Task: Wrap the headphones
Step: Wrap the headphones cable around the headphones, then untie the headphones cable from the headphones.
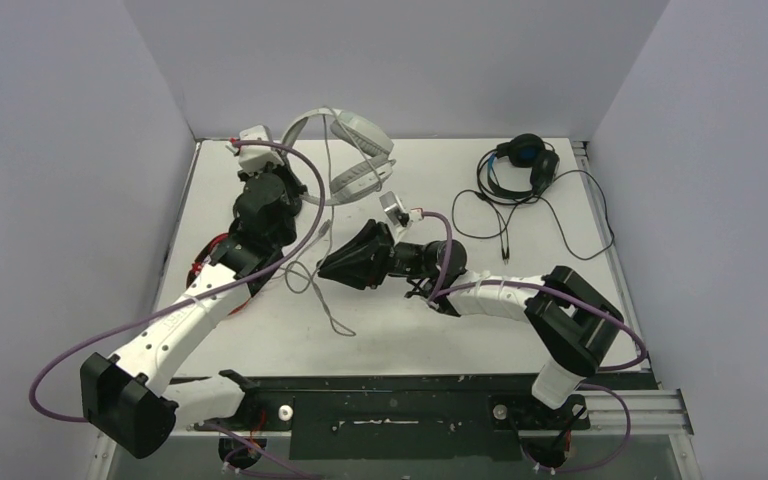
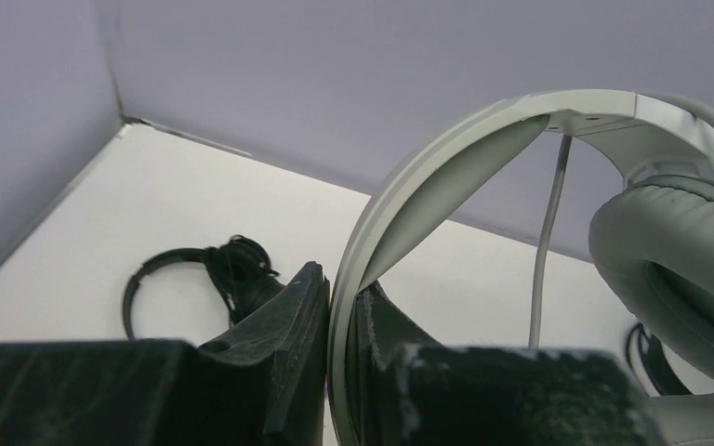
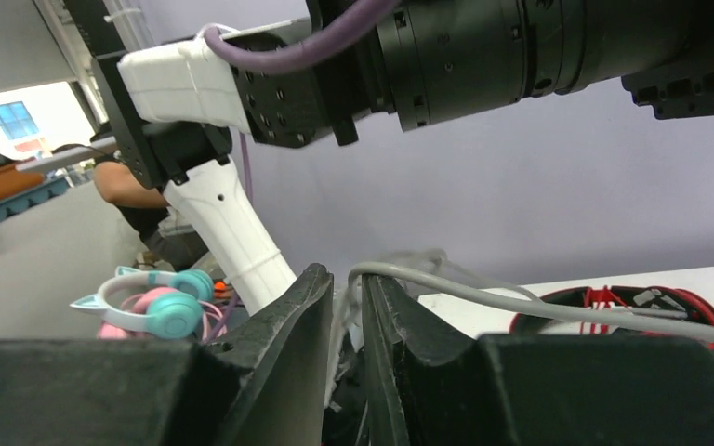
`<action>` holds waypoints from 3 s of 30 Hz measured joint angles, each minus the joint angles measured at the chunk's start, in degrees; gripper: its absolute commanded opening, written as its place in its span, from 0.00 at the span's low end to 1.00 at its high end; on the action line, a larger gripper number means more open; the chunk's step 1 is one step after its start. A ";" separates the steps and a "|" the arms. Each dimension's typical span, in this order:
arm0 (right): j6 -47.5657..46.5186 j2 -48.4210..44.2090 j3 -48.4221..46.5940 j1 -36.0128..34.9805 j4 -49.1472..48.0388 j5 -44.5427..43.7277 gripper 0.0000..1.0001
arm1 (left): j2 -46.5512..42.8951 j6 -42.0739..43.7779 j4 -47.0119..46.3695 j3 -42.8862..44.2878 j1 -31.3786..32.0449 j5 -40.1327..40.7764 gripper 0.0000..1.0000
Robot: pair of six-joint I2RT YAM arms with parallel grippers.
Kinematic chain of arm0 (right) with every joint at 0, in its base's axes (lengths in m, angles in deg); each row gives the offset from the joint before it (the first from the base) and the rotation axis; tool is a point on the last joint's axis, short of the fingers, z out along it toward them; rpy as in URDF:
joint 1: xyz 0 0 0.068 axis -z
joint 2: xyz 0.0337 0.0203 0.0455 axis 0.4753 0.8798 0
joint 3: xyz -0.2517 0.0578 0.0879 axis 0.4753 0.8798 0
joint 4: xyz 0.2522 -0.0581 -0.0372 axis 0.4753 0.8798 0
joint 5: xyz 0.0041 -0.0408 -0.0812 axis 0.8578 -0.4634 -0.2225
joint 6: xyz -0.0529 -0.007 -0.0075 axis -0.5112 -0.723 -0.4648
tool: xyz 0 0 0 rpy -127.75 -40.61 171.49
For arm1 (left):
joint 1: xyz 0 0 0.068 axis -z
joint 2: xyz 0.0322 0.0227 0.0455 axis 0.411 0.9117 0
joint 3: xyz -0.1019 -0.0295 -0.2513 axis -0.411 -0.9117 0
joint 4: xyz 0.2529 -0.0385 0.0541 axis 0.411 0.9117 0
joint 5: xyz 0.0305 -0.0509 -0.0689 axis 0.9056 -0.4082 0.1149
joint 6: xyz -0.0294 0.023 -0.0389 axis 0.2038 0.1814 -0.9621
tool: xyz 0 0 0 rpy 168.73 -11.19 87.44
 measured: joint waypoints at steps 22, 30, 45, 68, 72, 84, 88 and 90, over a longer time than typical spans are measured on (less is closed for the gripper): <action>-13.11 -8.55 8.02 2.84 26.29 -12.59 0.63 | -3.78 11.63 -7.78 0.02 1.60 12.15 0.00; -20.79 -8.61 5.57 -0.76 42.75 -38.53 0.74 | -3.76 7.87 -1.88 12.79 1.84 9.33 0.00; -28.65 4.11 0.09 -3.37 47.89 -50.40 0.65 | 0.11 6.19 2.10 23.52 2.01 6.10 0.00; -27.02 -12.15 10.91 19.08 57.29 -54.99 0.00 | 8.74 20.24 -1.27 34.71 -6.27 15.17 0.00; -27.98 -22.91 10.78 30.38 63.41 -54.12 0.00 | 9.79 22.56 -1.53 34.71 -11.93 17.68 0.00; -22.71 -29.86 -8.96 50.42 86.88 -60.76 0.00 | 9.99 26.32 -6.19 34.71 -21.35 22.51 0.00; -17.05 -29.55 -18.08 53.16 95.12 -74.23 0.00 | 9.99 26.43 -6.86 34.69 -25.51 23.80 0.00; -14.23 -29.53 -20.90 54.34 97.53 -79.78 0.00 | 10.05 25.92 -6.91 34.69 -27.54 24.44 0.00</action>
